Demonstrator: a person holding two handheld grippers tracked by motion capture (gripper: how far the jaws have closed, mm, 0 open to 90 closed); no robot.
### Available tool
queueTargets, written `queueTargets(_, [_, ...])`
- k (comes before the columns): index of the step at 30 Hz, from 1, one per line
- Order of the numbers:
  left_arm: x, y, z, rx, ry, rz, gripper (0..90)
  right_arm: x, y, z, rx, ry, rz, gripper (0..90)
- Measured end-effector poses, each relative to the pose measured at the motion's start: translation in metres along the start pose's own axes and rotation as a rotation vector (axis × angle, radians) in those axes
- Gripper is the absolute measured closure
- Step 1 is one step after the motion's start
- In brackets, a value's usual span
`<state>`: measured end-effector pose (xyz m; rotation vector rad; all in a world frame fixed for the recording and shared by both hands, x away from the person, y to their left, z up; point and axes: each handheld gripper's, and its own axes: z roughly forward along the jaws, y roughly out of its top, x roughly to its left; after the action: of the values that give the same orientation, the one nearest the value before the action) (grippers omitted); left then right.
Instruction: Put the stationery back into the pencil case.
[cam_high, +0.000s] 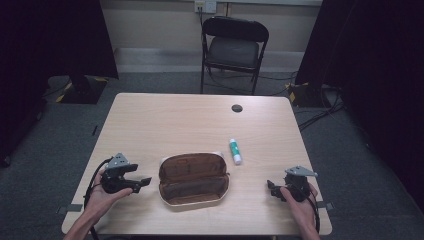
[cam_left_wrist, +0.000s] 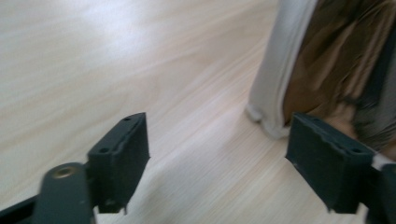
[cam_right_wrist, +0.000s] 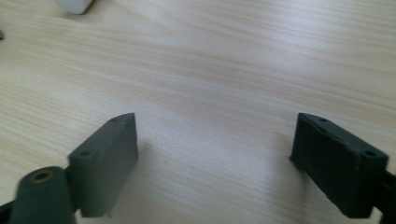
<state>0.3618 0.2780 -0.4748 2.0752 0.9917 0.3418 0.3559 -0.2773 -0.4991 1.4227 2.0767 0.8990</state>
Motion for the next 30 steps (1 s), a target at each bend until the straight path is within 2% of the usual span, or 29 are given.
queueTargets(3, [0.000,-0.002,0.006,0.050,0.001,-0.001,17.6,0.006,0.004,0.000,0.007,0.030,-0.022,15.7])
queueTargets(4, [0.001,-0.002,0.007,0.046,0.012,-0.011,17.6,0.008,0.005,0.000,-0.005,0.038,-0.026,15.9])
queueTargets(6, [0.001,-0.005,0.009,0.058,0.044,-0.006,17.9,0.012,0.008,-0.001,-0.023,0.069,-0.028,16.2])
queueTargets(9, [0.004,-0.012,0.015,0.096,0.050,0.011,18.1,0.018,0.015,-0.004,-0.064,0.088,-0.063,19.4])
queueTargets(10, [0.003,-0.013,0.015,0.094,0.074,0.012,16.2,0.020,0.019,-0.004,-0.079,0.099,-0.071,21.0])
queueTargets(11, [0.003,-0.014,0.015,0.100,0.092,0.025,15.8,0.023,0.024,-0.004,-0.092,0.129,-0.072,23.3])
queueTargets(13, [0.004,-0.015,0.015,0.096,0.092,0.032,15.6,0.029,0.033,-0.001,-0.104,0.167,-0.095,26.0])
queueTargets(15, [0.004,-0.017,0.017,0.071,0.103,0.029,13.0,0.036,0.041,0.004,-0.115,0.192,-0.122,28.4])
queueTargets(17, [0.005,-0.016,0.018,0.079,0.110,0.021,8.7,0.042,0.050,0.009,-0.127,0.210,-0.137,30.5])
queueTargets(21, [0.008,-0.016,0.023,0.072,0.109,0.019,0.6,0.052,0.066,0.022,-0.134,0.224,-0.147,32.6])
queueTargets(25, [0.008,-0.016,0.024,0.064,0.111,0.019,0.0,0.057,0.081,0.037,-0.132,0.237,-0.148,35.8])
queueTargets(27, [0.008,-0.016,0.024,0.066,0.112,0.018,0.0,0.058,0.089,0.046,-0.133,0.249,-0.132,36.0])
queueTargets(30, [0.008,-0.016,0.024,0.063,0.116,0.014,0.0,0.060,0.097,0.054,-0.142,0.253,-0.136,35.7])
